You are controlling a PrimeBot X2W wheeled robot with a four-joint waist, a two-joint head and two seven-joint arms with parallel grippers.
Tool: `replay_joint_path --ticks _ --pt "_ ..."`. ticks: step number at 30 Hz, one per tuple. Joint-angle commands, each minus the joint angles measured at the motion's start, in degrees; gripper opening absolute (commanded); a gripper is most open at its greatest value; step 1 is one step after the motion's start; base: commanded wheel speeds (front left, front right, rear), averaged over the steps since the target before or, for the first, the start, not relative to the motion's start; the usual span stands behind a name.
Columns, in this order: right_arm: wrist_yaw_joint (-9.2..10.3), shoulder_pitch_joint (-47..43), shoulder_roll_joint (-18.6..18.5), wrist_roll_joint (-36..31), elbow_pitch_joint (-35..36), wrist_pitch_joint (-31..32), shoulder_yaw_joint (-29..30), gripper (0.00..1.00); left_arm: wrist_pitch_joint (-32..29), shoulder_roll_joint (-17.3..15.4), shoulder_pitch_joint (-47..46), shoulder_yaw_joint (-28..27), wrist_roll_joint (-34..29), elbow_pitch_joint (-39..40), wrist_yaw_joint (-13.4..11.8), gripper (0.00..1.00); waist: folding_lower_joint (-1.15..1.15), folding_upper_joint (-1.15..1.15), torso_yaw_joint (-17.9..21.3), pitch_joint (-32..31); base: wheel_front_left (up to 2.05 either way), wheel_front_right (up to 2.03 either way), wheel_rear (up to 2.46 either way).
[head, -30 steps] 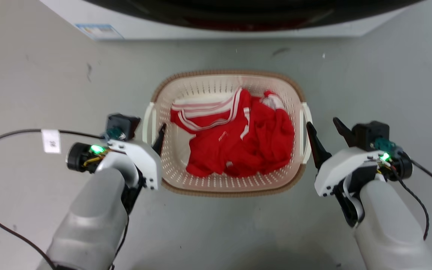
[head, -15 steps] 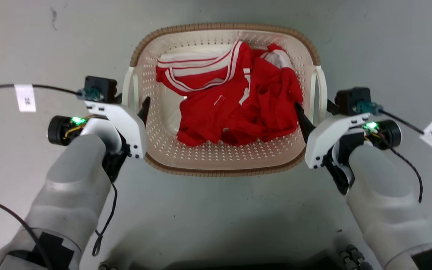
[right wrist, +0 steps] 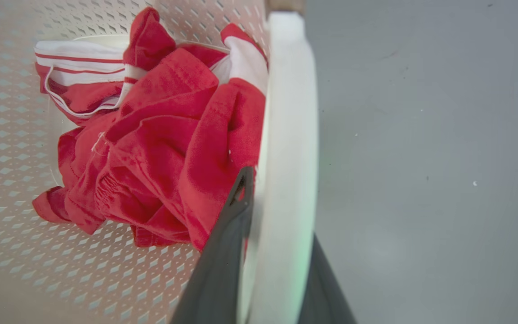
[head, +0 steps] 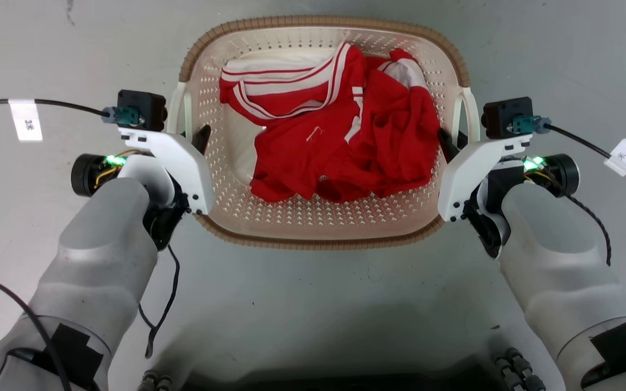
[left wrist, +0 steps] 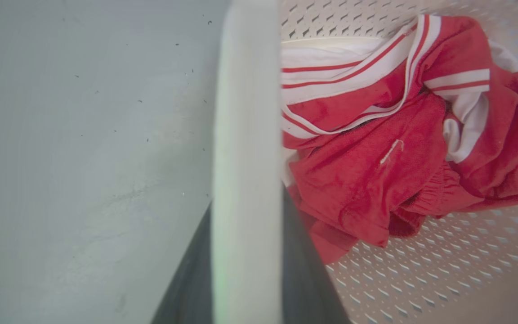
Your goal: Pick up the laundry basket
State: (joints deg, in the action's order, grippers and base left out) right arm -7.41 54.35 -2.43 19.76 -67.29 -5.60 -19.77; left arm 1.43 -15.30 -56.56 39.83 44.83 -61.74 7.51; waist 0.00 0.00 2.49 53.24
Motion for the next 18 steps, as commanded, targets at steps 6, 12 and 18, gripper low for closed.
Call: replay_joint_path --ticks 6,12,18 --pt "-0.14 -0.2 -0.7 1.9 -2.8 -0.4 -2.1 0.00 -2.2 0.1 2.1 3.0 4.5 -0.9 -0.1 0.00 0.00 0.00 -0.4 -3.8 0.00 0.00 0.00" --pt "-0.15 -2.9 -0.5 4.2 -3.8 1.3 -4.0 0.00 -5.6 1.7 5.2 4.6 9.0 -1.9 -0.1 0.00 0.00 0.00 -1.0 -10.5 0.00 0.00 0.00" --pt "-0.14 -7.5 -0.5 7.8 -4.6 6.7 -6.5 0.00 -12.0 3.4 10.0 5.7 14.1 -3.7 0.0 0.00 0.00 0.00 -1.4 -21.4 0.00 0.00 0.00"
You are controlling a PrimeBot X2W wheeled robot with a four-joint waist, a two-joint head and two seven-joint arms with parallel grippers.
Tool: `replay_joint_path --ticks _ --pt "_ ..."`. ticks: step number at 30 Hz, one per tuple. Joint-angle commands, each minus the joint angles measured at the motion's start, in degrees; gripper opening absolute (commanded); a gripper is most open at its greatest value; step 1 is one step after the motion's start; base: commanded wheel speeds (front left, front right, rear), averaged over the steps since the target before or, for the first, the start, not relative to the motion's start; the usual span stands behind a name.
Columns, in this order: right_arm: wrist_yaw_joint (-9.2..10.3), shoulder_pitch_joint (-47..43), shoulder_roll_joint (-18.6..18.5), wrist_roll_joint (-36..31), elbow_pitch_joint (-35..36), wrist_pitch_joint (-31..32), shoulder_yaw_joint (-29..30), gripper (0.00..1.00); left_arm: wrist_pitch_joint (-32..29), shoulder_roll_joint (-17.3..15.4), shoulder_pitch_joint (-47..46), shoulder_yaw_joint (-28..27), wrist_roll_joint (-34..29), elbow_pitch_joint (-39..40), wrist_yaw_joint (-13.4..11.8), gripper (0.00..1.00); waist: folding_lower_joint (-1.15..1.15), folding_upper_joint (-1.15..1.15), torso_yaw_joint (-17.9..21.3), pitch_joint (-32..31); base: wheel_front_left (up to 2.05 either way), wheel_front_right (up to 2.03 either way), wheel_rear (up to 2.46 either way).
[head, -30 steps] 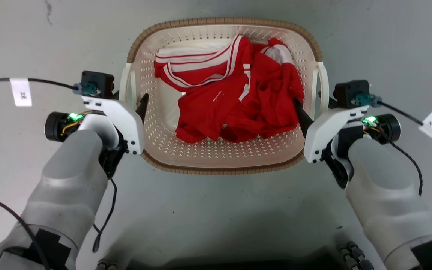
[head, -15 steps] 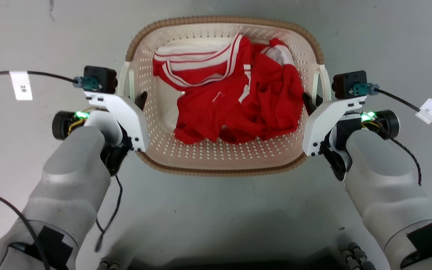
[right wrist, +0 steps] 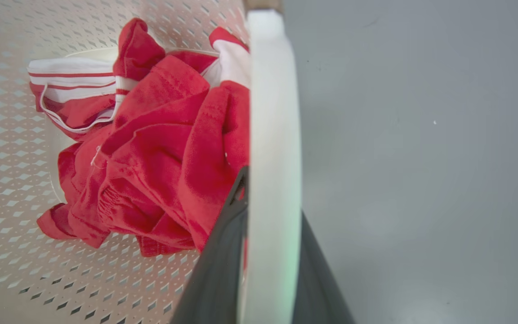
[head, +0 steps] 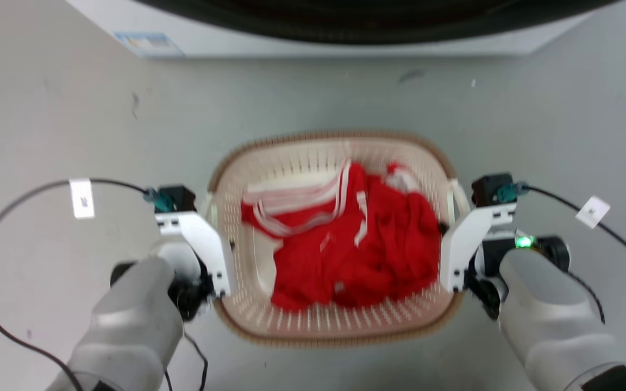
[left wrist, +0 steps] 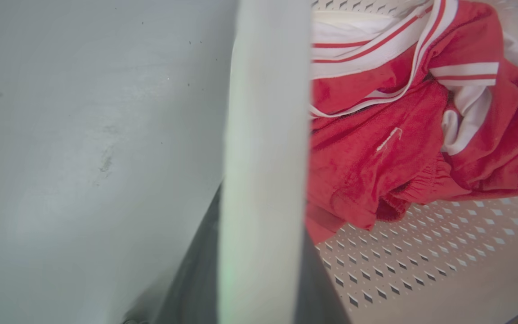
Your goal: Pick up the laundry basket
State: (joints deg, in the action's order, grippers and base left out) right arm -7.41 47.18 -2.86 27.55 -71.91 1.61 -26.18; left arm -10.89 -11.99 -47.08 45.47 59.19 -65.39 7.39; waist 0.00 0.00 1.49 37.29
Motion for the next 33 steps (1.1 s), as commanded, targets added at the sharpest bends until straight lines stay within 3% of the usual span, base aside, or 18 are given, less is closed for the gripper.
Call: replay_joint_path --ticks 1,9,20,21,33 --pt "-0.14 -1.0 0.0 0.6 -0.1 0.9 -0.3 0.00 -1.0 0.2 1.2 0.3 0.4 -0.2 0.1 0.00 0.00 0.00 -0.5 -7.2 0.00 0.00 0.00" --pt "-0.13 -3.5 -1.6 5.2 -0.4 10.9 -2.0 0.00 -8.9 -0.6 3.9 1.3 5.0 0.1 0.2 0.00 0.00 0.00 -0.9 -19.4 0.00 0.00 0.00" --pt "-0.07 -4.2 -3.8 11.0 -0.4 24.2 -2.6 0.00 -19.1 -1.0 2.1 2.9 8.0 -1.3 0.2 0.00 0.00 0.00 -1.9 -30.8 0.00 0.00 0.00" --pt "-0.07 -4.5 -3.8 12.1 -0.8 27.5 -2.5 0.00 -21.3 -1.2 2.0 2.8 8.8 -1.9 0.2 0.00 0.00 0.00 -1.7 -33.5 0.00 0.00 0.00" --pt "-0.08 -7.0 -3.1 14.6 -2.0 38.4 -1.2 0.00 -27.9 -0.4 4.0 3.7 10.4 -4.7 0.1 0.00 0.00 0.00 -1.3 -39.4 0.00 0.00 0.00"
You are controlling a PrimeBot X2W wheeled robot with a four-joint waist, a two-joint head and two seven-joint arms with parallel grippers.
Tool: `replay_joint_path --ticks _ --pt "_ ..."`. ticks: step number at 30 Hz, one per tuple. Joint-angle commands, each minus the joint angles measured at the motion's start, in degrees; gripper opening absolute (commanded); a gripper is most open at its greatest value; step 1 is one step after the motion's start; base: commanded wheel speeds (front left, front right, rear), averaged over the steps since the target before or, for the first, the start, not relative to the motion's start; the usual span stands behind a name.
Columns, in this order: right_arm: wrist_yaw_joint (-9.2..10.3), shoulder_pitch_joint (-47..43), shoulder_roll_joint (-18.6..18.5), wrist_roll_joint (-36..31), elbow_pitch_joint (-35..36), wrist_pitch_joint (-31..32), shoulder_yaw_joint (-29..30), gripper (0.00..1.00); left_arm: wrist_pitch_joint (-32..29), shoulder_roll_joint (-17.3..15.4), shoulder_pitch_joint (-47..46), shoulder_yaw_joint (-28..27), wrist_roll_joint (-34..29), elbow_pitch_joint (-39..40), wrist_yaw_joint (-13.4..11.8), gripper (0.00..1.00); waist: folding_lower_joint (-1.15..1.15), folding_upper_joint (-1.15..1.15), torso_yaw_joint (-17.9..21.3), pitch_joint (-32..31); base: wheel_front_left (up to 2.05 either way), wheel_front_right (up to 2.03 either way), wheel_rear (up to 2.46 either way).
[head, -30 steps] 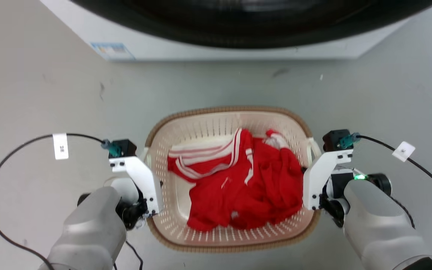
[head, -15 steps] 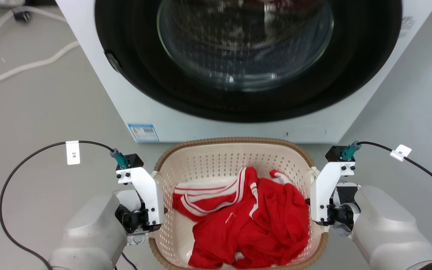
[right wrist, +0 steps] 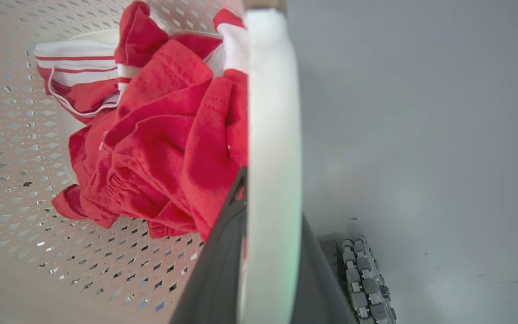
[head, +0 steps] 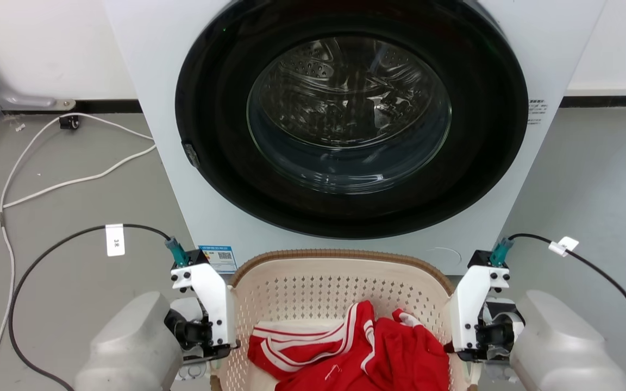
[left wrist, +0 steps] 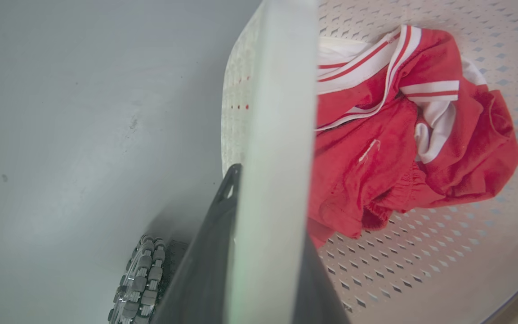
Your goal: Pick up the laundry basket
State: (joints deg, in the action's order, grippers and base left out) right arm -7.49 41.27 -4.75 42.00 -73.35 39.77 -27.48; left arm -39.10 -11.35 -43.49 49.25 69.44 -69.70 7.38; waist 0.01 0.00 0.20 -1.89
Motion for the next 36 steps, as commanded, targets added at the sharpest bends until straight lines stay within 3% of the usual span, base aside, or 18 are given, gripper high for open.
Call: replay_joint_path --ticks 1,36 --pt "0.00 -1.1 -1.2 0.2 -0.6 0.5 0.1 0.00 0.4 -1.0 0.7 -0.1 0.3 -0.5 0.2 0.00 -0.01 0.00 0.0 -0.4 0.00 0.00 0.00" --pt "0.00 -0.6 -1.4 -1.5 -0.6 -1.6 0.9 0.00 1.9 -0.3 3.2 1.0 1.5 -0.2 0.2 0.00 -0.01 0.00 -0.1 -0.6 0.00 0.00 0.00"
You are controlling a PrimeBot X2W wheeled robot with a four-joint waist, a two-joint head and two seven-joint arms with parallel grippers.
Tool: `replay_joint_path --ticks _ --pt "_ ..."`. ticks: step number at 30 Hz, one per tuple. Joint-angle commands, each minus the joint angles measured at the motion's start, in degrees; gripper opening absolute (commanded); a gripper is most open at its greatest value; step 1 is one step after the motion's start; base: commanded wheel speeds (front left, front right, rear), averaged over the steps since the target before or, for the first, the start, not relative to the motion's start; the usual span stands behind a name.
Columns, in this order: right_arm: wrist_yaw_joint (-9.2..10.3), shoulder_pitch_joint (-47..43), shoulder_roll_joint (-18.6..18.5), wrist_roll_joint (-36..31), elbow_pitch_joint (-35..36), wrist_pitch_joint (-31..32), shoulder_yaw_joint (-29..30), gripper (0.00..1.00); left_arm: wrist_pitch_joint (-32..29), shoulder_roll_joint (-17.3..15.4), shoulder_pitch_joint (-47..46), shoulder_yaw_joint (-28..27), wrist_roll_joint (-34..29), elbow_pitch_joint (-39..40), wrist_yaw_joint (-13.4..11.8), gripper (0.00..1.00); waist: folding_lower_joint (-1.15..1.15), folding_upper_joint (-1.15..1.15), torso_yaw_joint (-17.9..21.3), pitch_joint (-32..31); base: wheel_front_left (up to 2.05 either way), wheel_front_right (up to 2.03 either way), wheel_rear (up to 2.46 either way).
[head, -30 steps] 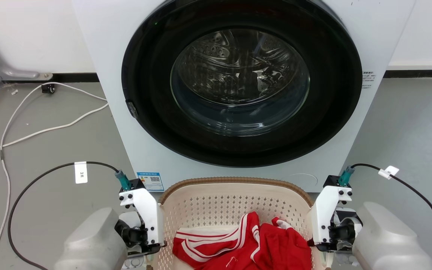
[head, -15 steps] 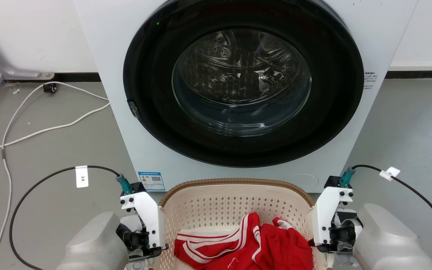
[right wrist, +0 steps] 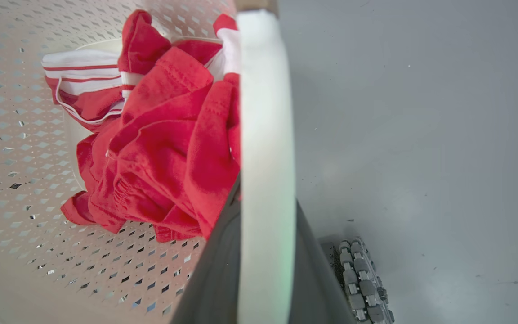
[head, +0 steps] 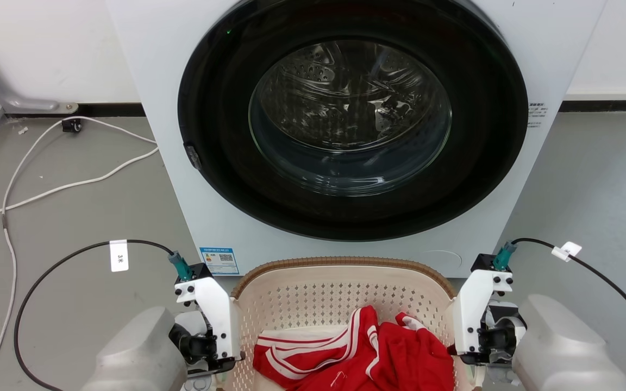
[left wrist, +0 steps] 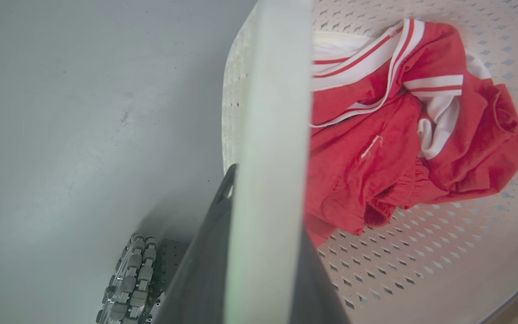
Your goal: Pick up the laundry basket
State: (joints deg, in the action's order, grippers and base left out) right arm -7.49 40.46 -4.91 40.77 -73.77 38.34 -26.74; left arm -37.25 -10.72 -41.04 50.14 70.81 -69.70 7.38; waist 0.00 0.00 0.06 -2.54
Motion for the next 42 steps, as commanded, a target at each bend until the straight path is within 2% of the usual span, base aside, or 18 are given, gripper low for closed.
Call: replay_joint_path --ticks 1,42 --pt "0.00 0.2 -1.3 -0.2 -0.1 -0.3 0.2 0.00 0.1 -0.9 0.8 0.1 0.2 -0.1 0.2 0.00 0.00 0.00 0.0 0.0 0.00 0.00 0.00" --pt "0.00 0.3 -1.3 -1.2 -0.2 -0.9 0.9 0.00 1.5 -0.6 0.9 1.2 1.5 -0.2 0.2 0.00 0.00 0.00 -0.1 0.5 0.00 0.00 0.00"
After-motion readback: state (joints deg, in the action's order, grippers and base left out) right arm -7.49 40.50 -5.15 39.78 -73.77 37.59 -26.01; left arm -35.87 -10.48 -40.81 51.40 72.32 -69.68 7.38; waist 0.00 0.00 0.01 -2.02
